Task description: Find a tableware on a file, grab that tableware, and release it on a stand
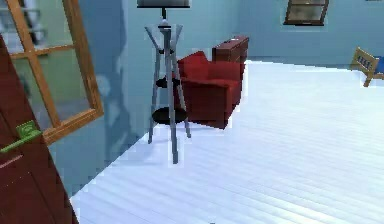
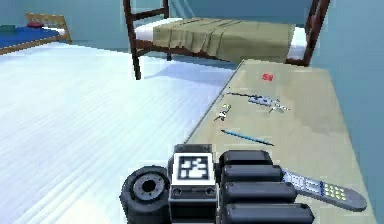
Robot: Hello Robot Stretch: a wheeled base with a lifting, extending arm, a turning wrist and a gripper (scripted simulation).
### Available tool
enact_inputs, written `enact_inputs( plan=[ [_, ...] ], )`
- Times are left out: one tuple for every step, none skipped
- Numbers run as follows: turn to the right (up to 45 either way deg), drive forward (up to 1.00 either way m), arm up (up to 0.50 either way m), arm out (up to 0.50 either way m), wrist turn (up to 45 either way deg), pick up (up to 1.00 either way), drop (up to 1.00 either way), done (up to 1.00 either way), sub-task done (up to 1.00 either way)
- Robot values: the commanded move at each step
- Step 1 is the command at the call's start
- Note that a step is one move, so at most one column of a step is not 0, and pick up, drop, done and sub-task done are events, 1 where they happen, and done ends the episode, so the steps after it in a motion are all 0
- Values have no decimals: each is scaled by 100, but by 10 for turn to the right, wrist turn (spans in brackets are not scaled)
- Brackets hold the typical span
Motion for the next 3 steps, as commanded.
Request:
enact_inputs(
  plan=[
    [-450, 0, 0, 0, 0, 0, 0, 0, 0],
    [-420, 0, 0, 0, 0, 0, 0, 0, 0],
    [0, 80, 0, 0, 0, 0, 0, 0, 0]
  ],
)
